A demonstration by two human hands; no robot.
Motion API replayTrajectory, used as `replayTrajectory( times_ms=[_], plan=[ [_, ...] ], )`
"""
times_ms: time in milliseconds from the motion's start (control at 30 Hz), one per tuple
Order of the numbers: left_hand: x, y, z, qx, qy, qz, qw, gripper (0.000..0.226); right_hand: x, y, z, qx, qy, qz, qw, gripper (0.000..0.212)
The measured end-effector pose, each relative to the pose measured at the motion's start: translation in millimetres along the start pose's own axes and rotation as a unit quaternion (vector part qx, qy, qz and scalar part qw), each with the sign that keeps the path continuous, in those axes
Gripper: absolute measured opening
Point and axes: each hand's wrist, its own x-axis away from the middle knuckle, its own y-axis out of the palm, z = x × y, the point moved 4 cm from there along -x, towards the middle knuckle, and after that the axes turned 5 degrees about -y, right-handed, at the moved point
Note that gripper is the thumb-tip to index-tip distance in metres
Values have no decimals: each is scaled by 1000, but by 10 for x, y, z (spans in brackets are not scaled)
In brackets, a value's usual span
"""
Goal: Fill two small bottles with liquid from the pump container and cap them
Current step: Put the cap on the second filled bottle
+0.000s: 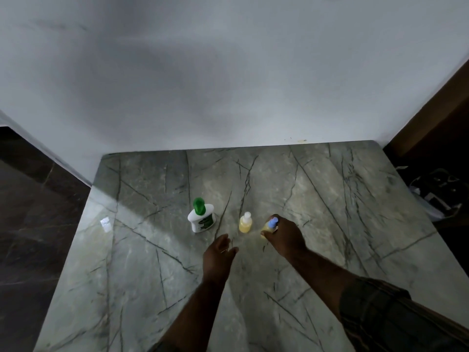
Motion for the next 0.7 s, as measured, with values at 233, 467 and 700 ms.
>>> replayTrajectory(
  times_ms=[233,467,700],
  plan=[
    [-9,-43,-113,-16,-24,-5,1000,51,-281,-5,120,55,-11,-2,998,18],
    [-21,-43,-179,-14,-44,-5,999,50,-418,-26,179,56,-15,-18,998,18],
    [-37,8,-176,-38,-53,-10,998,48,-479,20,257,67,-16,-44,997,21]
  ],
)
